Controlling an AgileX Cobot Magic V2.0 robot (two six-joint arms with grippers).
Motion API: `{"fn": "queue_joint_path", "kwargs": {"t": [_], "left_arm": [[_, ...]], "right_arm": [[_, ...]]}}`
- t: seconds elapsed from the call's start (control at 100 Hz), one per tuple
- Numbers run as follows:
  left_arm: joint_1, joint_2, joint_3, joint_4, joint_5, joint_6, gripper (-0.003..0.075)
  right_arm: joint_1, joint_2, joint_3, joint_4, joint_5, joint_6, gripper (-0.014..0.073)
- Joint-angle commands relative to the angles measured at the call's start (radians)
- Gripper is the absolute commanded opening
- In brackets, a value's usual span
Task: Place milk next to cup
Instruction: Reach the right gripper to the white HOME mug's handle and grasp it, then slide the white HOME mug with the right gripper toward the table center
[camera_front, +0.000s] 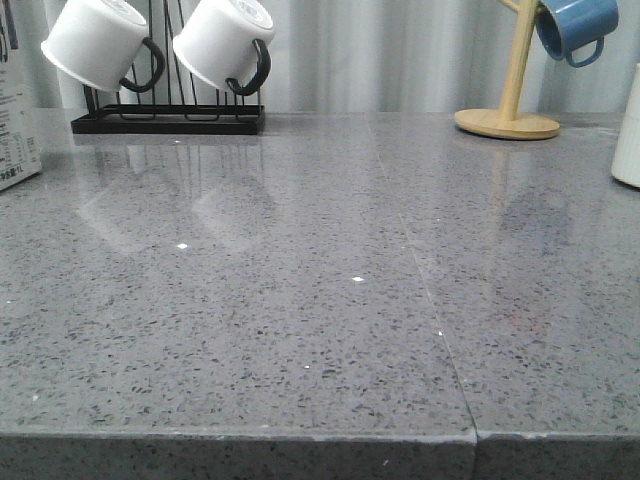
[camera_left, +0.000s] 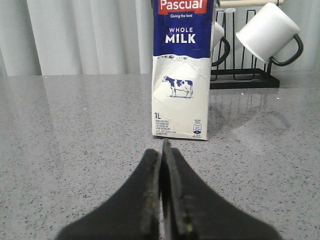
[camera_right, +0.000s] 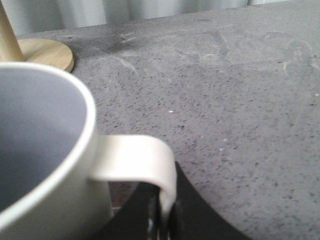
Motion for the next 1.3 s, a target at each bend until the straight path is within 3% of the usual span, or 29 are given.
{"fn": "queue_joint_path", "kwargs": {"t": [0.0, 0.28, 0.5, 0.65, 0.87, 1.29], "left_arm": [[0.001, -0.028, 0.06, -0.002, -0.084, -0.003, -0.002], [0.001, -0.028, 0.06, -0.002, -0.084, -0.003, -0.002], [0.001, -0.028, 0.06, -0.002, -0.084, -0.003, -0.002], [0.001, -0.028, 0.06, -0.002, -0.084, -0.003, -0.002], [0.001, -0.028, 0.06, -0.002, -0.084, -0.003, -0.002], [0.001, -0.028, 0.06, -0.004, -0.084, -0.003, -0.002]], "right_arm": [[0.035, -0.081, -0.029, -0.03, -0.039, -0.006, -0.0065], [0.271, -0.141, -0.054, -0.023, -0.01, -0.002, -0.0065], [0.481, -0.079, -0.133, 0.07, -0.019, -0.002, -0.0057], [0.567, 0.004, -0.196, 0.077, -0.039, -0.002, -0.0057], [0.632, 0.098, -0.27, 0.077, -0.048, -0.003, -0.0057], [0.642, 0.136, -0.296, 0.032, -0.065, -0.003, -0.0038]]}}
